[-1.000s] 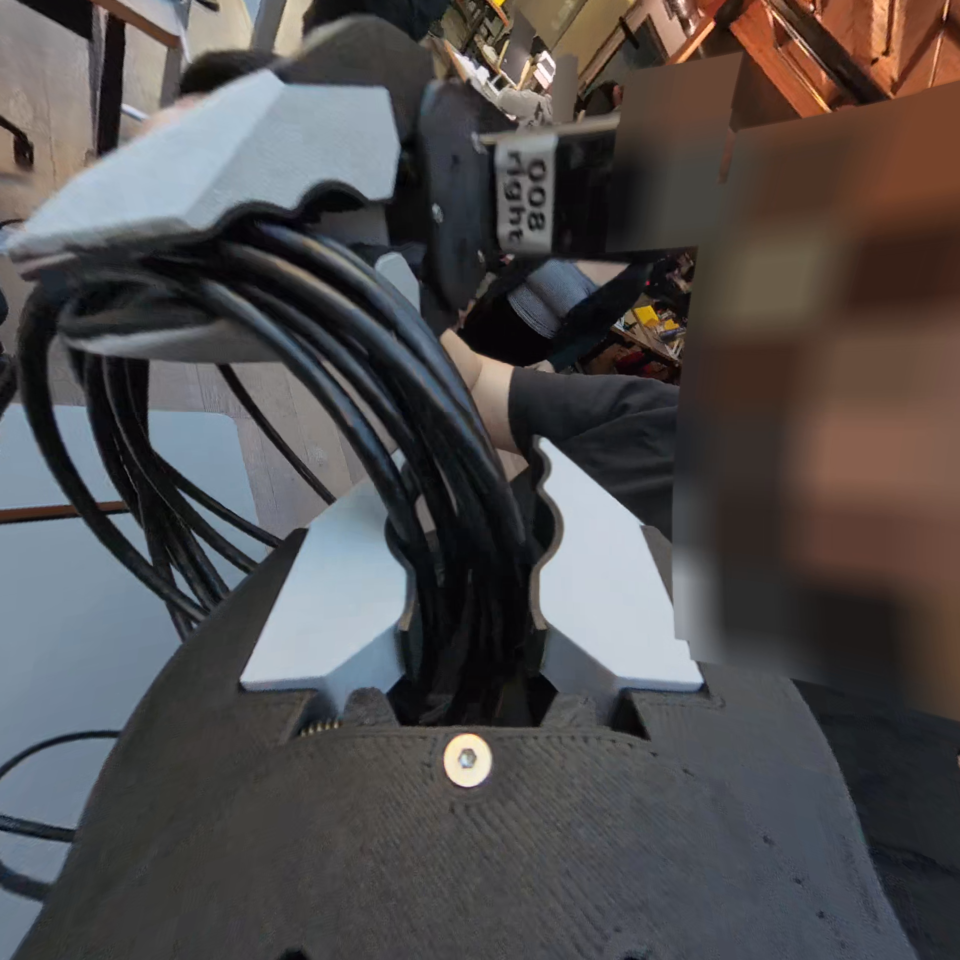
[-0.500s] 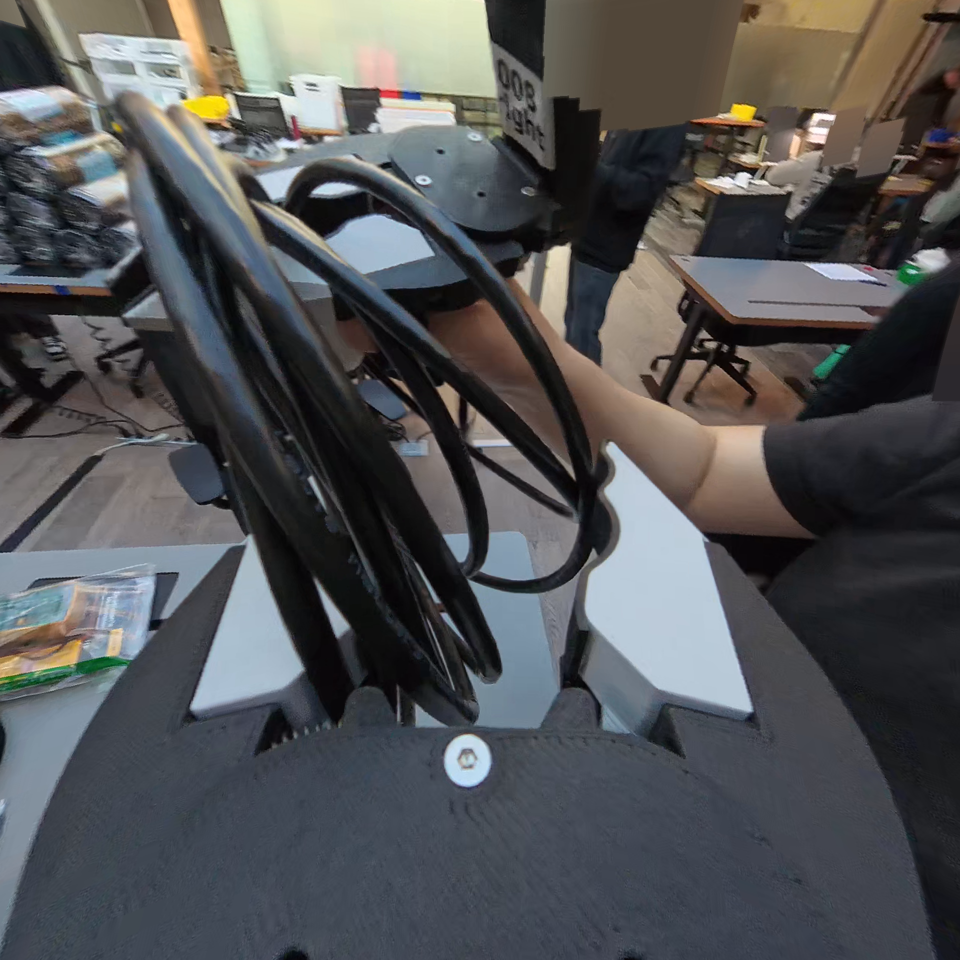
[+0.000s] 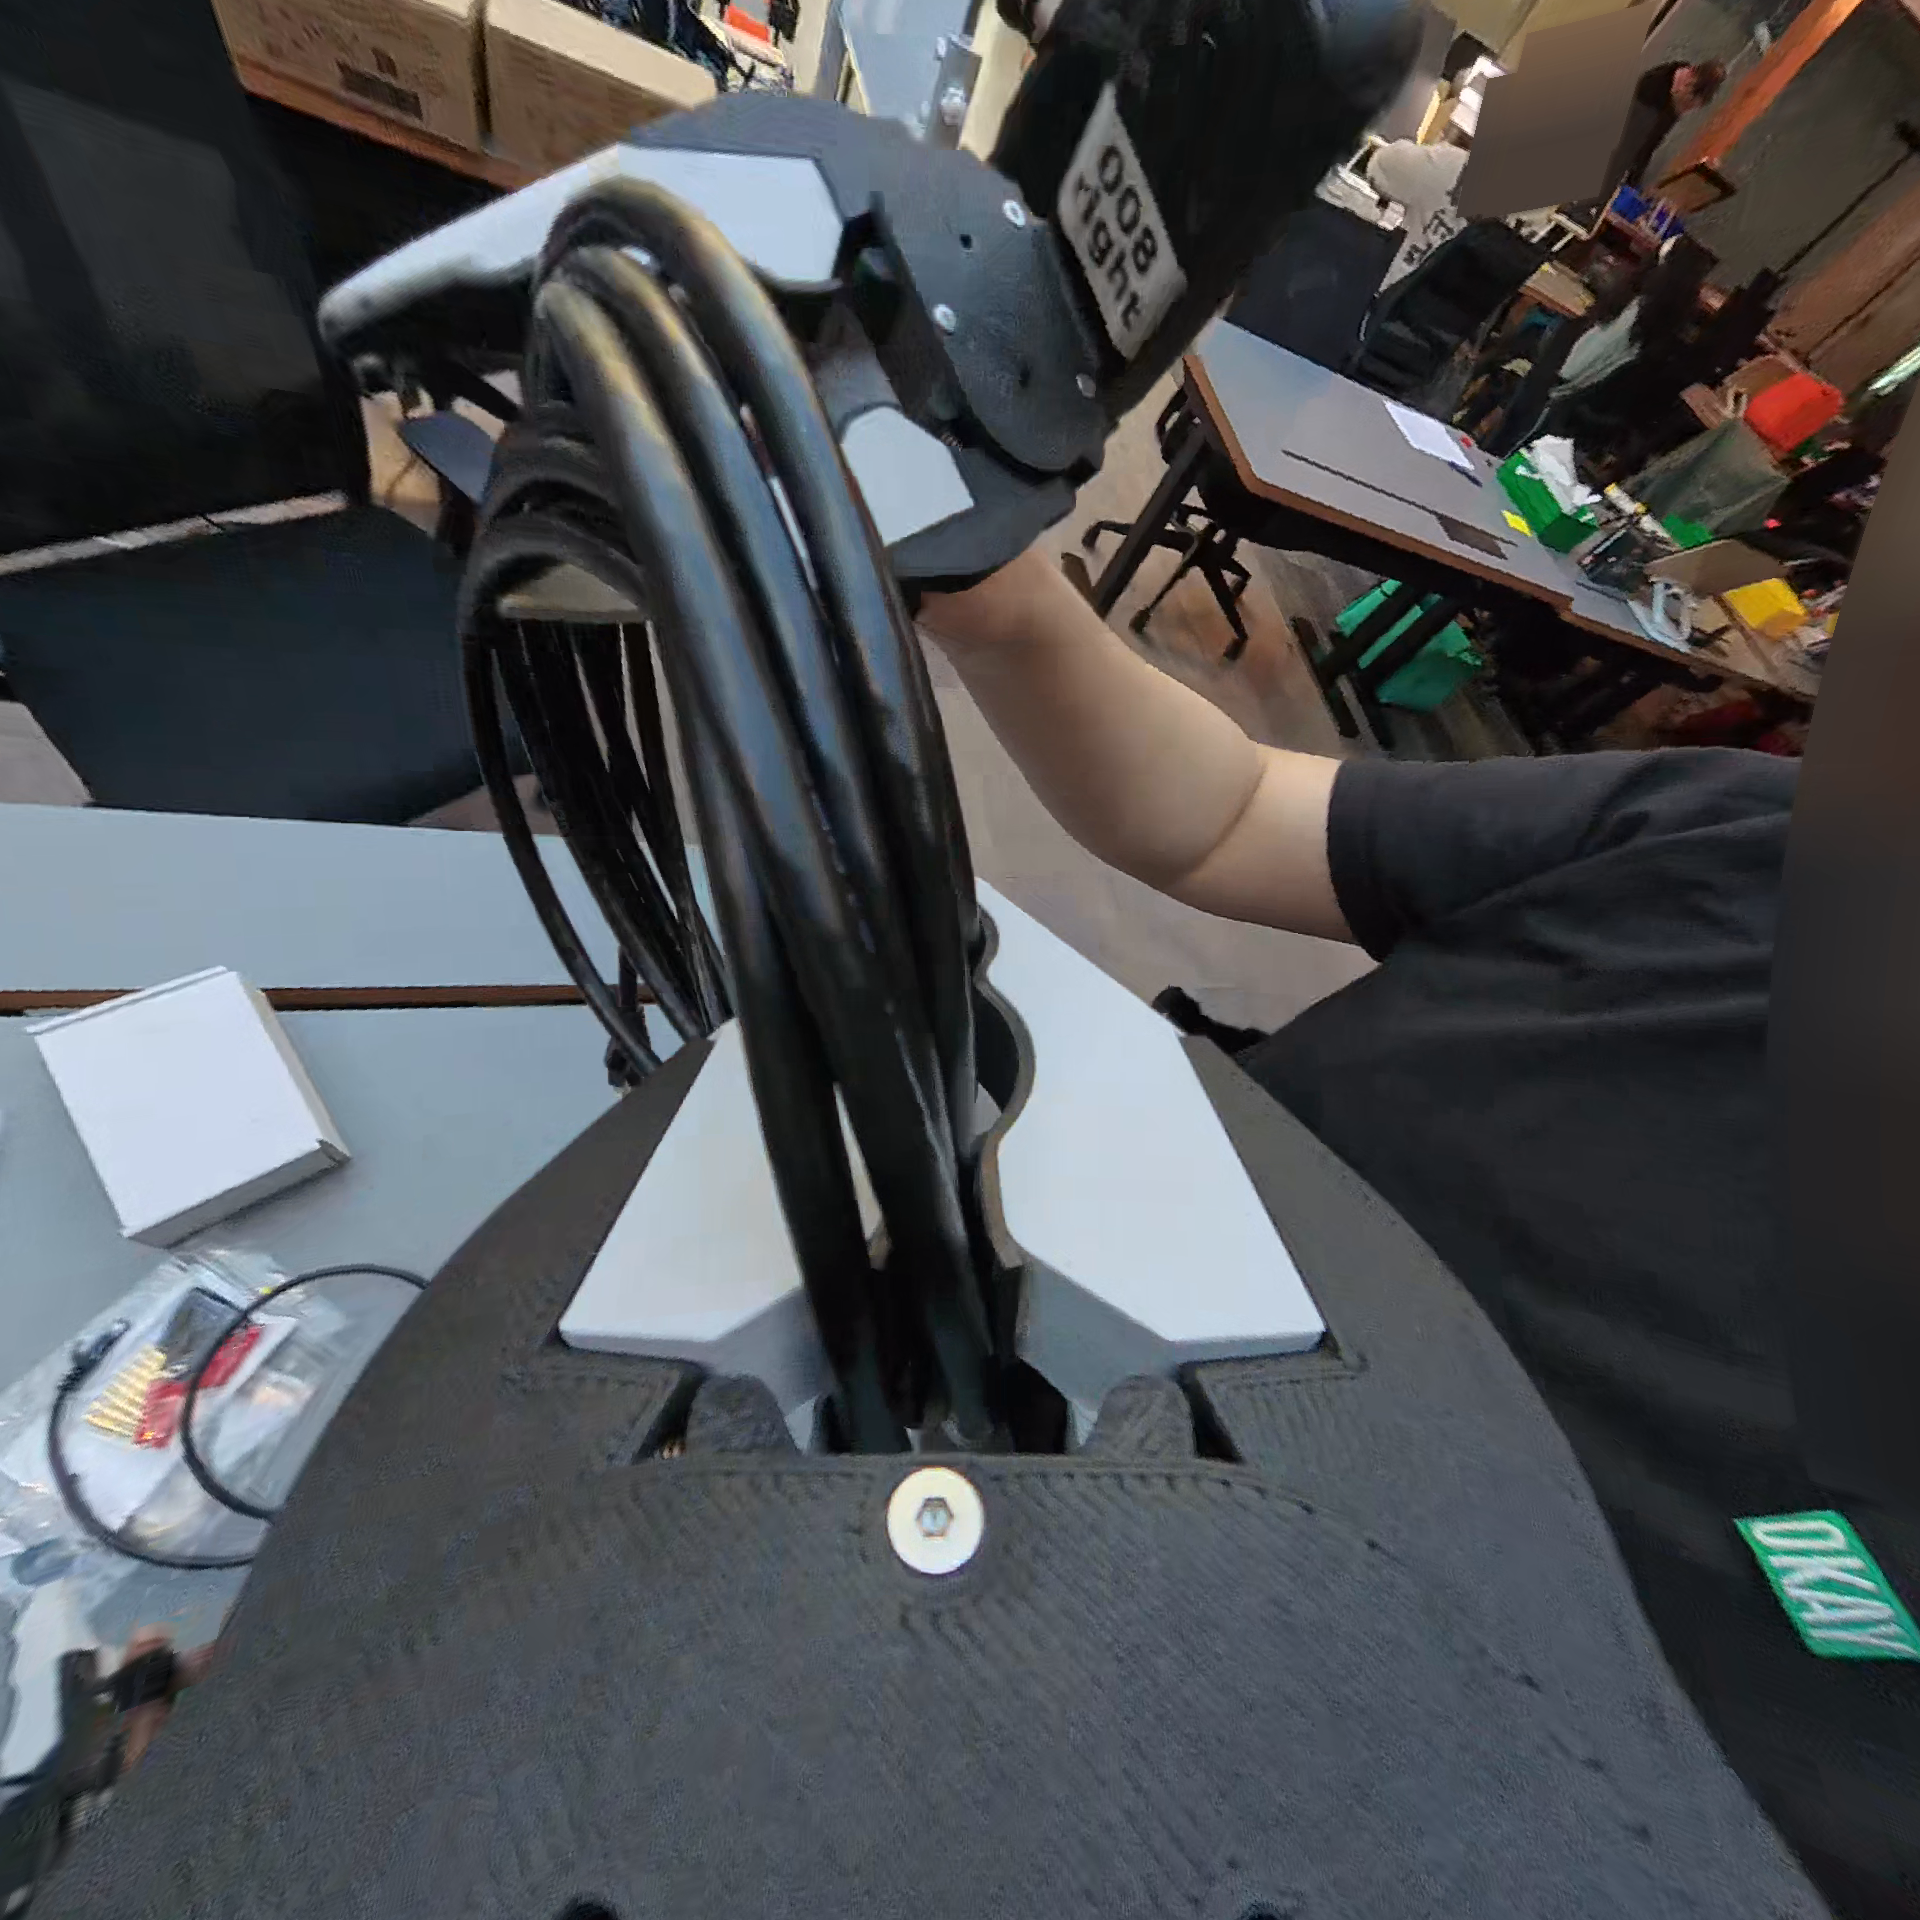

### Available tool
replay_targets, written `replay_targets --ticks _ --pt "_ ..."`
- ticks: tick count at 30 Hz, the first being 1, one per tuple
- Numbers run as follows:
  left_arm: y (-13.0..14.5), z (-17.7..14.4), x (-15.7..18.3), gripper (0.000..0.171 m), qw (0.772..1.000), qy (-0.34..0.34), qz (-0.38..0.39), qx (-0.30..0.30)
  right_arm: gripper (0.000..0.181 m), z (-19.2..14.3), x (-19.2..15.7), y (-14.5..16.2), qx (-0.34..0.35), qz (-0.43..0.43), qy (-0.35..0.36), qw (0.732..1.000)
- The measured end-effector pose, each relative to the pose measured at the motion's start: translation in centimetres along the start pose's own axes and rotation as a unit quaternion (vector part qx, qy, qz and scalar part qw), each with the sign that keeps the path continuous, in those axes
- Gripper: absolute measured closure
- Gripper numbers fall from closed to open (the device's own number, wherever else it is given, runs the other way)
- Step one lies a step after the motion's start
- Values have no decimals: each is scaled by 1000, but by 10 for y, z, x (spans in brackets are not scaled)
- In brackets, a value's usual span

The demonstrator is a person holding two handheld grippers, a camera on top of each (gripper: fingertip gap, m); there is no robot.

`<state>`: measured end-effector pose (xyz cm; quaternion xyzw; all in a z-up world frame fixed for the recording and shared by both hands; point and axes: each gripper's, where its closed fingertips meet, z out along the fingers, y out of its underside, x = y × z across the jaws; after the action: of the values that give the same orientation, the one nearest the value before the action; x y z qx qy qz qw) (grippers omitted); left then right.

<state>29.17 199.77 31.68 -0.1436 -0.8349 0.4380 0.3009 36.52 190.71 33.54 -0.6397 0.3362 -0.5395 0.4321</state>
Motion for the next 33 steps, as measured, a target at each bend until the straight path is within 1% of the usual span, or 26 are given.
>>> replay_targets --ticks 2,4,5,6,7,8,9,10,11,12,14,15,16,18,20,22,23,25,26,27,29,31,32,33 --pt "-3 -1 -3 171 999 22 -42 5 130 -19 11 -7 12 -52 70 996" --pt "-6 -3 -6 171 995 42 -83 20 130 -46 11 -19 34 -84 119 989" --pt "-9 -4 -8 171 993 50 -100 30 134 -60 0 -26 53 -97 115 987" --pt "-11 -4 -11 171 991 55 -117 41 139 -68 -23 -32 77 -100 78 989" --pt "-13 -4 -13 171 989 59 -130 50 138 -71 -55 -34 97 -89 9 991" --pt "-14 -3 -15 171 987 62 -140 53 134 -69 -85 -30 104 -69 -59 990" --pt "-15 -1 -17 171 985 63 -148 54 116 -59 -105 -19 89 -55 -96 990" --pt "-17 2 -18 171 984 65 -157 54 101 -44 -121 -2 57 -57 -118 990" --pt "-19 6 -19 171 982 68 -167 55 95 -27 -132 14 31 -61 -129 989" --pt "-22 10 -20 171 980 72 -178 58 96 -12 -137 24 19 -59 -126 990" --pt "-29 19 -23 171 974 77 -202 71 96 10 -149 22 30 -1 -131 991" --pt "-33 23 -26 171 971 75 -214 80 98 18 -151 19 30 35 -126 991" --pt "-37 27 -30 171 968 69 -225 89 100 25 -148 16 25 63 -101 993" --pt "-40 35 -39 171 965 49 -240 91 116 35 -134 22 -8 99 -32 994" --pt "-41 40 -47 171 962 29 -255 95 132 37 -122 27 -23 134 15 991" --pt "-42 44 -53 171 957 14 -270 105 141 38 -118 29 -25 168 24 985" --pt "-42 45 -56 171 955 9 -277 110 149 39 -118 31 -31 174 16 984" --pt "-39 48 -60 171 951 3 -290 108 164 39 -126 36 -51 190 -34 980" --pt "-36 50 -62 171 951 3 -294 99 170 37 -130 37 -53 203 -60 976" --pt "-33 52 -61 166 950 13 -298 88 176 33 -134 37 -54 218 -85 971" --pt "-29 56 -52 146 948 65 -303 65 177 24 -139 37 -57 246 -131 959" --pt "-28 55 -34 116 945 150 -287 49 177 10 -145 35 -44 284 -192 938" --pt "-24 52 -25 110 943 194 -269 35 177 2 -147 34 -37 309 -222 924" --pt "-16 50 -19 108 943 222 -247 18 177 -6 -147 34 -35 332 -244 910"
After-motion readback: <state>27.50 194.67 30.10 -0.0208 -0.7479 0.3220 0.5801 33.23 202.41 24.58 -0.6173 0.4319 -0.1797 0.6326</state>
